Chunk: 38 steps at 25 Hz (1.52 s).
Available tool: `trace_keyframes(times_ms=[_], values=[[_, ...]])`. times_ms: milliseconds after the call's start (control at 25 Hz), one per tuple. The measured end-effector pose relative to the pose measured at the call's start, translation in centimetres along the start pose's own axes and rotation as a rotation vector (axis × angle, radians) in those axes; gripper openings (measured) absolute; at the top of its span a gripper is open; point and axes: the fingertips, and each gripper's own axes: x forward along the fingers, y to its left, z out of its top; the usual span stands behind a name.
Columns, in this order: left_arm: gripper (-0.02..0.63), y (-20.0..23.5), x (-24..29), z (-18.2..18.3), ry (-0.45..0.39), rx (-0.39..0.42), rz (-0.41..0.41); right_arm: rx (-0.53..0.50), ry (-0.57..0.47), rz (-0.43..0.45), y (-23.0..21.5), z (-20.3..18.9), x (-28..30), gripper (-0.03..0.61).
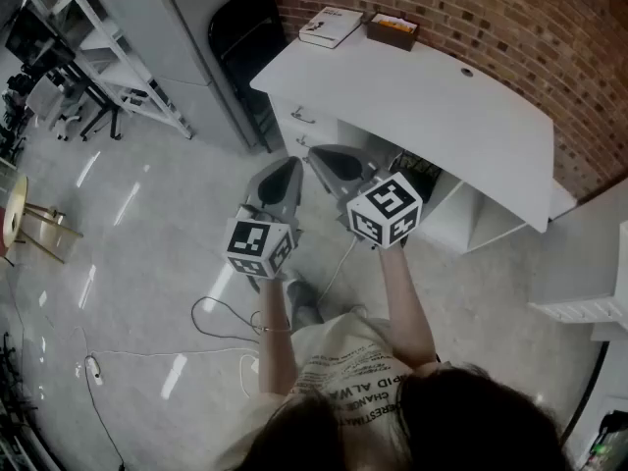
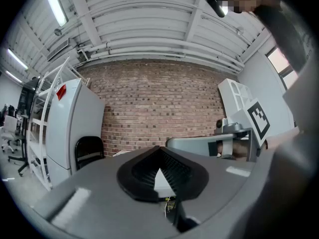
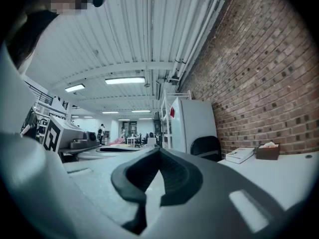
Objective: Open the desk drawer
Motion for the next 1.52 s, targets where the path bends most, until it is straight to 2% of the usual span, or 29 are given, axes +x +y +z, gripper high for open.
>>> trace_keyframes(times_ms=[440,880,1080,1520], values=[[-0.002,-1.7,2.3,-1.7,0.035,-0.008,-0.016,0.053,-0.004,-0.040,-3.4,-1.3,-2.1,0.003],[-0.002,-0.8,3.4,-3.1,0.058,-0.046,-0.026,0.115,-0.003,-0.043,-4.5,-2.2,-1.0,0.003],[-0.002,2.4,3.5,-3.8,0.076,-0.071,-0.026,0.149,0.005,-0.062,-5.2,-2.7,1.7,0.002],[-0.002,13.8,4.8,-5.7,0.104,-0.112,-0.060,0.189,0.028,-0.120,-5.9,-5.2,12.5,0.002]])
